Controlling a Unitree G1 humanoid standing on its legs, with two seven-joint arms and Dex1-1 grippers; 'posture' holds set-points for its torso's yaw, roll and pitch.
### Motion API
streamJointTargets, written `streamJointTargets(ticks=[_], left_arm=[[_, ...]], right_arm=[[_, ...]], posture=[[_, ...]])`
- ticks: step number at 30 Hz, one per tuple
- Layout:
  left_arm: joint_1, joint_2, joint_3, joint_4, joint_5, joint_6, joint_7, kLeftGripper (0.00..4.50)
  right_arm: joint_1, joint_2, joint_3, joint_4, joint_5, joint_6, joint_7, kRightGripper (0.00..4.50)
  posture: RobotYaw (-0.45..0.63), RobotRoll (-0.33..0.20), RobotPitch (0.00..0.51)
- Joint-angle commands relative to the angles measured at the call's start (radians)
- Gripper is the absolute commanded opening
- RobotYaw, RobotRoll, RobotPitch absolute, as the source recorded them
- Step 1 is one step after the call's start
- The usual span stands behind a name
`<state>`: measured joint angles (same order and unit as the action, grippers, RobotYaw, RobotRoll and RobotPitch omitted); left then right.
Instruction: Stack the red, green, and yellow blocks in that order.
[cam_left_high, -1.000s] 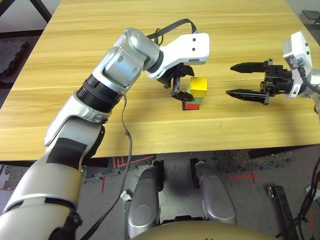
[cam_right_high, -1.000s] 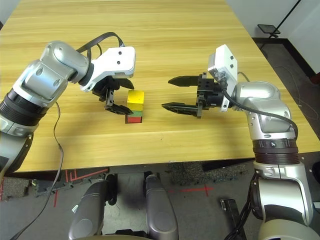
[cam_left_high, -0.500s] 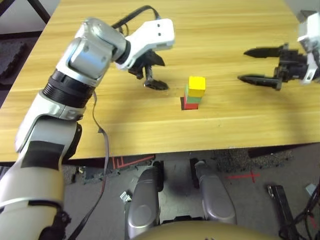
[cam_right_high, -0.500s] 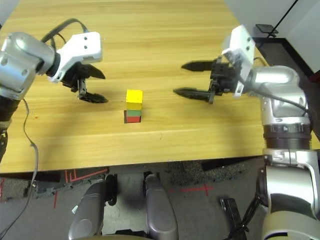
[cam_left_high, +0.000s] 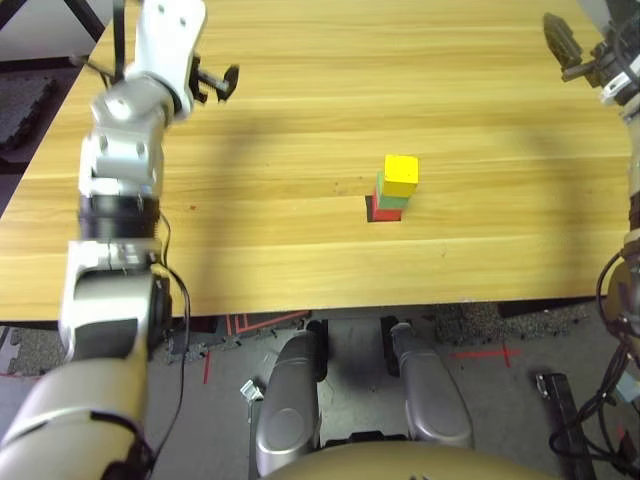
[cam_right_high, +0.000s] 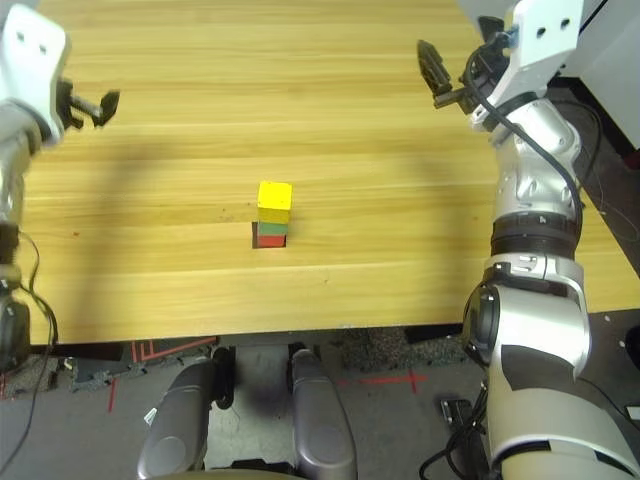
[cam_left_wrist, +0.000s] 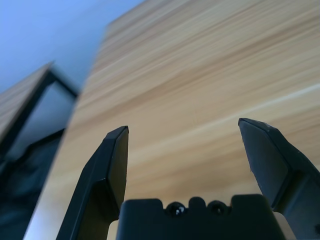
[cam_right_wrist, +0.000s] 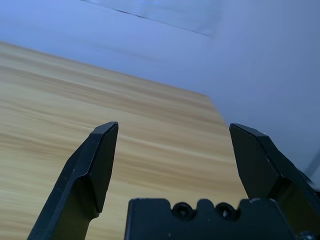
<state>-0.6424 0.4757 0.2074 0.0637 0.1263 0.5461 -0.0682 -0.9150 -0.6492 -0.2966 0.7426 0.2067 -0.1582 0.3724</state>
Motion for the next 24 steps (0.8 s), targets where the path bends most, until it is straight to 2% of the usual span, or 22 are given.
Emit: streamJointTargets(ticks=[1,7,14,19,24], left_arm=[[0.055,-0.052,0.038,-0.088,0.036,0.001,0.126,4.47],[0.077,-0.114,0.035,-0.092,0.036,-0.026,0.199,4.47],[0.146,-0.124,0.036,-0.122,0.034,-0.019,0.203,4.47],[0.155,-0.116,0.036,-0.133,0.040,-0.017,0.205,4.47],[0.146,-0.128,0.023,-0.146,0.037,0.005,0.206,4.47]], right_arm=[[0.067,0.008,-0.045,-0.036,0.008,-0.014,-0.063,4.50],[0.209,0.042,-0.083,-0.123,0.037,-0.005,-0.099,4.50],[0.310,0.062,-0.119,-0.181,0.053,0.005,-0.133,4.50],[0.324,0.078,-0.114,-0.188,0.054,0.003,-0.134,4.50],[0.290,0.079,-0.107,-0.174,0.054,0.005,-0.127,4.50]], posture=[[0.27,0.123,0.277],[0.26,0.121,0.290],[0.25,0.125,0.295],[0.27,0.133,0.280],[0.27,0.134,0.279]])
